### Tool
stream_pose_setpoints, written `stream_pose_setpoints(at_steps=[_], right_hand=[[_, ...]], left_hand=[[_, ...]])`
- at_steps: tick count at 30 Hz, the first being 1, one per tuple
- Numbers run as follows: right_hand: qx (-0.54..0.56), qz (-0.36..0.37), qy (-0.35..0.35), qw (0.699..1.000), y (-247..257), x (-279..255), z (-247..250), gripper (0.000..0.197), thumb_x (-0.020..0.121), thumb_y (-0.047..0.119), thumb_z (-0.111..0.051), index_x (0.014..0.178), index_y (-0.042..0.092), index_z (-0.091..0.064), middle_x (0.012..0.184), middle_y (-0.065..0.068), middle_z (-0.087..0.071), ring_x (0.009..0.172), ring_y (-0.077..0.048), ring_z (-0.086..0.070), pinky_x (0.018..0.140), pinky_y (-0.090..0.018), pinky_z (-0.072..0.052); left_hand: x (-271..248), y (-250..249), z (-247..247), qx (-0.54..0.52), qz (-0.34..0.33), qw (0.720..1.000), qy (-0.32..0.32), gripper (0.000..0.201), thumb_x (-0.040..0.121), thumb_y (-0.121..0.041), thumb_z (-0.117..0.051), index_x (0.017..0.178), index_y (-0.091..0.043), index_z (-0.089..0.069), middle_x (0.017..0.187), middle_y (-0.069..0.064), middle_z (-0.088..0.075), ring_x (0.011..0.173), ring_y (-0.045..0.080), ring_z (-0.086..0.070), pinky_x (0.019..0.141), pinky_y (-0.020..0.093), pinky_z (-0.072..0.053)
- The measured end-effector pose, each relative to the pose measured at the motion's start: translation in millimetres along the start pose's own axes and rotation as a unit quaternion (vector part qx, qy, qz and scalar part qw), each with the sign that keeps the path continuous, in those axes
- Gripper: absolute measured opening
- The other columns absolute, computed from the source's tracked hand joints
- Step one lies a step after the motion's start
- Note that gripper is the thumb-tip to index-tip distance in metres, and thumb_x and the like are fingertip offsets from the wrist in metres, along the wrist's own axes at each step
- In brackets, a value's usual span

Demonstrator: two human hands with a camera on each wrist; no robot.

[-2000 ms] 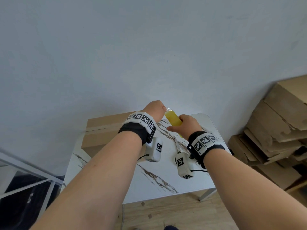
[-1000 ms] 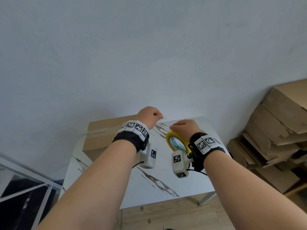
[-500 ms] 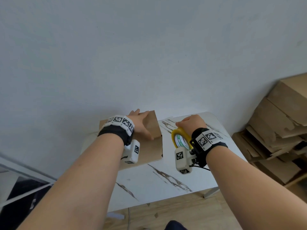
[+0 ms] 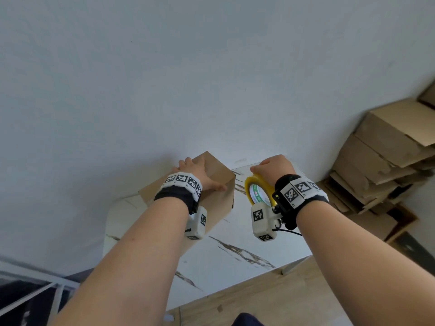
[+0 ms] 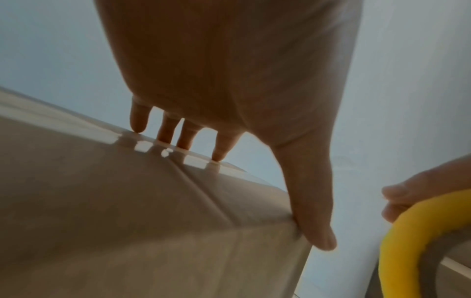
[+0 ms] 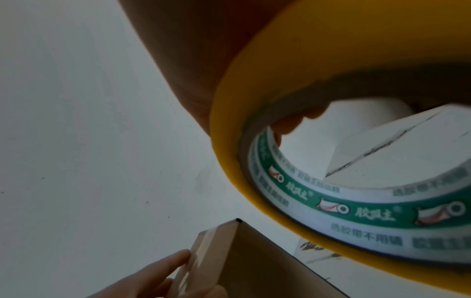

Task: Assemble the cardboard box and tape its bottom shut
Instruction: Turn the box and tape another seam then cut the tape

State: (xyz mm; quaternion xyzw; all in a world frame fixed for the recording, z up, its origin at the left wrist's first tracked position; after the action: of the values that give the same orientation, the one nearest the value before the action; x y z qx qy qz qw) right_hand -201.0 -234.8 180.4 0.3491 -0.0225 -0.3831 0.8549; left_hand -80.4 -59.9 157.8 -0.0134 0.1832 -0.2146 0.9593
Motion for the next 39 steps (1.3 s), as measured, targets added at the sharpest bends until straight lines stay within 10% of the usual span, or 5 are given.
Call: stream_pose_setpoints(at_steps=[10,16,22,27,39], right_hand=[[-0.004,0.009,-0.011,1.000,6,-7,3,0.030,0.079,0.031,-0.064,0.089,0.005,-0.074,0.091,-0.015,-0.072,0.064,-0.019,-0.053,0.063,-0.030,-0.052],[-0.011,0.034,0.003,0.999,8,-12,7,0.024,0.083,0.035,-0.065,0.080,0.014,-0.075,0.080,-0.006,-0.071,0.062,-0.012,-0.056,0.055,-0.024,-0.046],[0.013,0.014,0.037,0.999,-3,-12,11,0.040,0.087,0.048,-0.058,0.100,0.012,-0.068,0.095,-0.003,-0.070,0.084,-0.020,-0.061,0.071,-0.028,-0.046],[0.079,-0.028,0.071,0.994,-13,-12,18,0.051,0.088,0.058,-0.050,0.081,0.009,-0.065,0.054,-0.001,-0.067,0.057,-0.017,-0.061,0.059,-0.026,-0.044],[0.103,0.023,0.137,0.985,-22,-6,22,0.033,0.090,0.041,-0.057,0.091,0.009,-0.065,0.085,-0.007,-0.066,0.081,-0.024,-0.063,0.082,-0.037,-0.050]], left_hand=[[-7,-29,33,-0.232,-0.096,0.967,-0.034,0.035,0.073,-0.043,-0.072,0.106,-0.032,-0.068,0.114,-0.010,-0.066,0.111,0.015,-0.059,0.104,0.039,-0.042],[-8,-43,35,-0.288,-0.112,0.949,-0.058,0.007,0.074,-0.034,-0.075,0.074,-0.029,-0.069,0.090,-0.009,-0.070,0.095,0.016,-0.065,0.095,0.040,-0.050],[-10,-55,37,-0.318,-0.115,0.940,-0.037,0.016,0.088,-0.029,-0.064,0.096,-0.015,-0.066,0.112,0.004,-0.067,0.100,0.020,-0.060,0.089,0.032,-0.046],[-8,-67,42,-0.302,-0.082,0.949,-0.045,0.030,0.094,-0.025,-0.056,0.112,-0.003,-0.064,0.116,0.013,-0.066,0.109,0.030,-0.060,0.090,0.033,-0.046],[15,-55,44,-0.236,-0.017,0.969,-0.073,0.031,0.094,-0.027,-0.053,0.081,-0.001,-0.064,0.096,0.017,-0.067,0.097,0.034,-0.062,0.083,0.036,-0.048]])
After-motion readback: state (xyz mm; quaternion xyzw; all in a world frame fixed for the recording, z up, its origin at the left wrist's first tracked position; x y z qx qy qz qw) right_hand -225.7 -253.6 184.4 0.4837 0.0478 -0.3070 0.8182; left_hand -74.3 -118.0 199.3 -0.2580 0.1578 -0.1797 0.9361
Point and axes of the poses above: each hand's wrist, its own x-axis towards the middle knuckle, its own z-axis out of the back of the hand, y = z × x, the point moved 2 cm from there along x, towards the middle knuckle
